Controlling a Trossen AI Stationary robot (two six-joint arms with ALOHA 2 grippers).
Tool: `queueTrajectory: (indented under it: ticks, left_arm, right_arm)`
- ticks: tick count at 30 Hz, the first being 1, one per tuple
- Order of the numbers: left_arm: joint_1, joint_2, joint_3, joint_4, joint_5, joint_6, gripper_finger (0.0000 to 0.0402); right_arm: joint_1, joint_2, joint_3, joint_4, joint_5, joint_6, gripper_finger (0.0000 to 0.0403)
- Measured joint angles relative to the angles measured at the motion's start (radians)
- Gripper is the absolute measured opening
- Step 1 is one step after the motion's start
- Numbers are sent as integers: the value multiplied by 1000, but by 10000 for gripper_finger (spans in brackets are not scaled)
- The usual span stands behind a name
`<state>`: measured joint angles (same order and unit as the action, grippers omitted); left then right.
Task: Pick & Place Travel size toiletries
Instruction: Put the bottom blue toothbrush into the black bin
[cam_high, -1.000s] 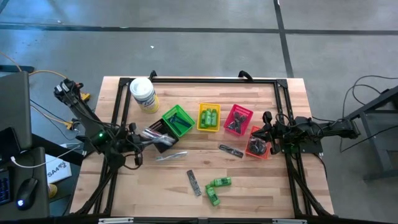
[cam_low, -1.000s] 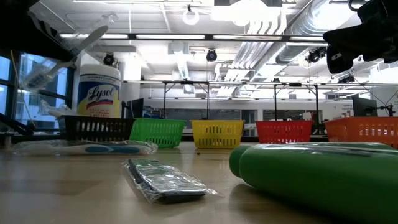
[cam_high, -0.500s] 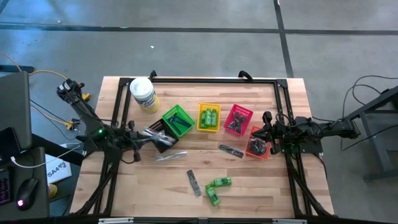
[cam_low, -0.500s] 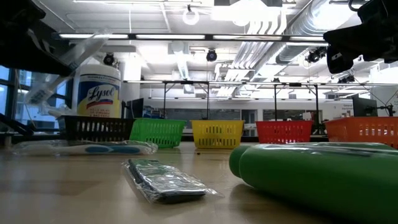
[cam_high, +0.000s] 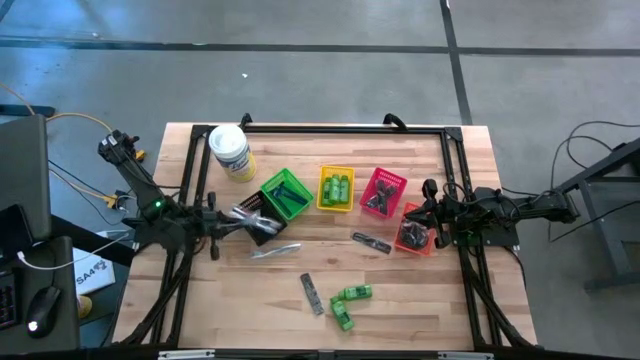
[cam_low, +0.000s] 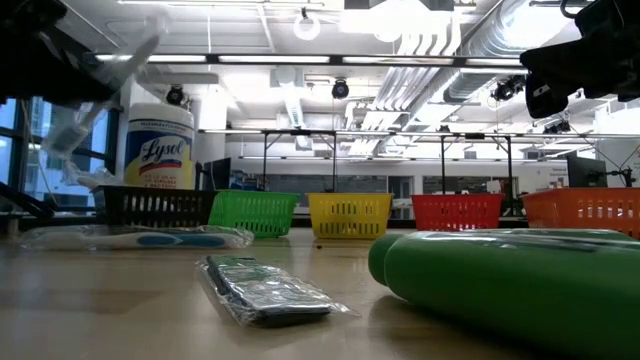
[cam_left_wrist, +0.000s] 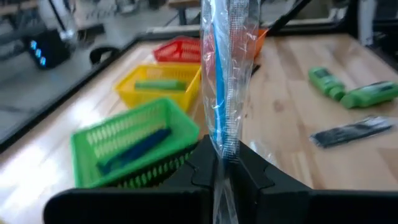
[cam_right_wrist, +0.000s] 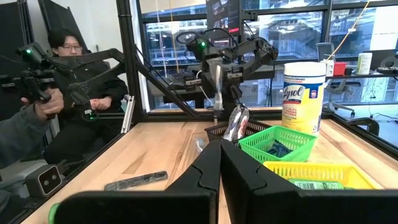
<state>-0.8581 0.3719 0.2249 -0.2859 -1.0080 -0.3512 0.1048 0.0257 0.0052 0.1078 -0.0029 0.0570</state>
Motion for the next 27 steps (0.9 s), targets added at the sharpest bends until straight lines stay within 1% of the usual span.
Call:
queueTrajectory:
  ticks: [6,8,12,20,23,27]
  left_arm:
    - [0,6,0,217,37,290,19]
    - [0,6,16,240,38,361,19]
    - [1,6,76,232,0,402,19]
    - [1,10,177,228,-9,546,19]
    - [1,23,199,220,-22,565,19]
    - [1,58,221,202,-7,564,19]
  right_arm:
    - [0,0,0,0,0,0,3]
    - [0,0,0,0,0,0,3]
    - [0,0,0,0,0,0,4]
    - [0,0,0,0,0,0,4]
    - [0,0,0,0,0,0,3]
    - [0,0,0,0,1,-1,4]
